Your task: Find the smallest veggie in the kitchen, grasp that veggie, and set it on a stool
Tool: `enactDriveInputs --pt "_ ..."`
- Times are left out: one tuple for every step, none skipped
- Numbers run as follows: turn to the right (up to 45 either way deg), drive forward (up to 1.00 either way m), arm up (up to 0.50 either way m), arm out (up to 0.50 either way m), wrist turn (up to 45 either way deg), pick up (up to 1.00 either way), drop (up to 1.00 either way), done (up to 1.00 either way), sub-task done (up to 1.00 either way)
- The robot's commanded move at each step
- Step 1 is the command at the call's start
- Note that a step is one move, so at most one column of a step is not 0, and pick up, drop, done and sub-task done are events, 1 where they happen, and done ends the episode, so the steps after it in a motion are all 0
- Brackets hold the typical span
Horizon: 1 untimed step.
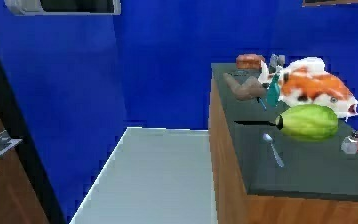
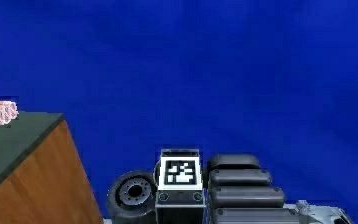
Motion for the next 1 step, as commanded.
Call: enactDriveInputs --pt "-39.0 0.0 0.0 0.0 0.0 0.0 0.0 0.0 0.0"
